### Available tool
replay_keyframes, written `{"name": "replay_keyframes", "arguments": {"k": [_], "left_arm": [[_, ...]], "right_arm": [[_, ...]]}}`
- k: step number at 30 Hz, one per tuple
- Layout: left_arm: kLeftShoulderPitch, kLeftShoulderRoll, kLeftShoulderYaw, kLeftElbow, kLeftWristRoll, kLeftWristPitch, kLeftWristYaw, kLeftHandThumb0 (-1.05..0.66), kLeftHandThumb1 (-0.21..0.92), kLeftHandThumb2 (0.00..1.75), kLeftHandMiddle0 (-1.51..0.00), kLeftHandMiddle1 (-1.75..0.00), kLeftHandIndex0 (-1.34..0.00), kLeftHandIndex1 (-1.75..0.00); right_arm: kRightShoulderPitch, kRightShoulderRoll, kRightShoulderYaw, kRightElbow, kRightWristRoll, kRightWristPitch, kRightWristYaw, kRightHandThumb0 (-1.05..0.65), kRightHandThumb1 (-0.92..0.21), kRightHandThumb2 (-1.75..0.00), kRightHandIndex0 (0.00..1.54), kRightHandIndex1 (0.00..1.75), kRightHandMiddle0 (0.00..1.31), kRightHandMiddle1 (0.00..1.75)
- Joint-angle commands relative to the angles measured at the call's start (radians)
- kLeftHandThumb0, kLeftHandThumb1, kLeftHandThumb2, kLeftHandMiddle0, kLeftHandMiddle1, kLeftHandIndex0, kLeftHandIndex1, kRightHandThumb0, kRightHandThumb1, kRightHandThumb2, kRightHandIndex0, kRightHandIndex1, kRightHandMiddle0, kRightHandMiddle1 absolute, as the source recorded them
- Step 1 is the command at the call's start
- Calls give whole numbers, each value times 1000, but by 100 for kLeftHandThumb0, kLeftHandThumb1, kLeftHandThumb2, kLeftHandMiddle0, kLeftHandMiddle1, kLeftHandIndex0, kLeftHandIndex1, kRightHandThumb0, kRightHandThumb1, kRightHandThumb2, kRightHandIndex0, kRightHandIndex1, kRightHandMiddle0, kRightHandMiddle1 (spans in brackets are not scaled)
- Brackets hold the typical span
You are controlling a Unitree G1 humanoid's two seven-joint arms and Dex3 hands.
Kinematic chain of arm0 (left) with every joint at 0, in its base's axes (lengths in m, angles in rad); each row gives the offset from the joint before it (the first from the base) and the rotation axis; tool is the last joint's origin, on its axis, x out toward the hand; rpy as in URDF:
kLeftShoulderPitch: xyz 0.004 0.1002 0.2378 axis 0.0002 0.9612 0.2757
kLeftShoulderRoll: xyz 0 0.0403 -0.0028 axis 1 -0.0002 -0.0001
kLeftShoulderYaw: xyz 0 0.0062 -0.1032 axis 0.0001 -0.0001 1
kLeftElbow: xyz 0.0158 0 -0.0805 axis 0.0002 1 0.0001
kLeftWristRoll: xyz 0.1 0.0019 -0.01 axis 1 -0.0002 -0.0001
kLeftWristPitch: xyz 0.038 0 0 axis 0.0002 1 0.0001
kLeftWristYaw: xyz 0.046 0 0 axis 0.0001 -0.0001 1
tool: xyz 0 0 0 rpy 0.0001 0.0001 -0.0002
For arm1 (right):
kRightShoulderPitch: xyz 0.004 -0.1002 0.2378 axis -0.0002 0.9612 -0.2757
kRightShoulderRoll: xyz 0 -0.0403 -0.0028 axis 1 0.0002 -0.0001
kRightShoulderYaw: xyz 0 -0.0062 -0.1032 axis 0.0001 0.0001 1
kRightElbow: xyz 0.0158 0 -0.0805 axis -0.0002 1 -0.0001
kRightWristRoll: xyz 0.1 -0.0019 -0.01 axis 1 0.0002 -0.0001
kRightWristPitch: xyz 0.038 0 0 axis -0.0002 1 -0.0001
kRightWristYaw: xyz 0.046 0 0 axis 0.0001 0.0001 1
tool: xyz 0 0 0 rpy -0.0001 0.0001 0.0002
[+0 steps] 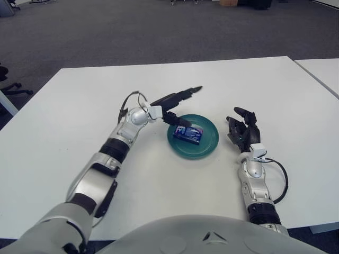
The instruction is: Put the gum into the plate.
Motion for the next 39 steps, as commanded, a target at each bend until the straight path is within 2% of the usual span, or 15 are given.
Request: {"name": "replay_keyframes", "arguments": {"k": [1,4,7,10,13,14,15,17,21,23,27,34,39], "left_arm": [[68,-77,84,-51,-103,61,61,-105,92,64,0,0,0,0],[119,-91,109,-114,-132,110,77,-105,92,73,0,0,-1,-1],[179,-133,146,-205,-167,243,157,-105,92,81,-4,-2,-6,-3],[205,-144,171,-239,-179,324,192,-105,92,88,-8,-3,-9,-7],[218,-133,210,-194,-179,363,221,-105,92,94,-16,-4,-3,-34],[218,-128,220,-172,-175,363,225,-105,92,95,-21,-5,-2,-51],[221,-123,225,-154,-165,360,233,-105,92,96,-23,-5,-1,-58],[231,-120,226,-146,-143,357,247,-102,92,96,-30,-6,-1,-81],[258,-114,227,-138,-113,338,265,-94,92,94,-38,-8,-3,-98],[268,-115,228,-135,-105,327,269,-92,92,92,-39,-8,-3,-100],[311,-110,228,-90,-86,244,257,-86,92,88,-41,-9,-2,-101],[312,-117,228,-15,-89,166,234,-84,92,84,-44,-9,-5,-101],[325,-108,229,6,-86,140,221,-83,92,82,-45,-9,-8,-101]], "right_arm": [[59,24,3,85,14,53,2,-47,-81,-69,46,59,13,98],[60,24,3,82,13,55,0,-47,-81,-69,44,59,13,98],[61,27,2,74,13,64,-5,-46,-81,-69,42,59,12,99],[65,29,1,61,12,74,-8,-46,-81,-68,41,58,12,99],[74,37,7,28,-1,99,-27,-45,-83,-68,40,58,12,99],[77,40,9,18,-6,107,-33,-45,-84,-67,39,58,11,100],[80,41,11,8,-8,115,-37,-45,-84,-67,39,58,11,100],[84,41,12,-2,-7,126,-37,-45,-86,-66,38,58,10,102],[91,42,13,-24,-5,147,-38,-45,-87,-64,37,58,9,103],[93,42,12,-32,-4,155,-39,-45,-87,-64,37,58,9,103],[84,47,15,-39,-15,174,-57,-46,-87,-64,36,58,8,103],[87,32,16,-44,-13,184,-40,-47,-88,-63,34,57,6,104],[98,41,18,-70,-4,188,-31,-50,-91,-59,34,45,5,102]]}}
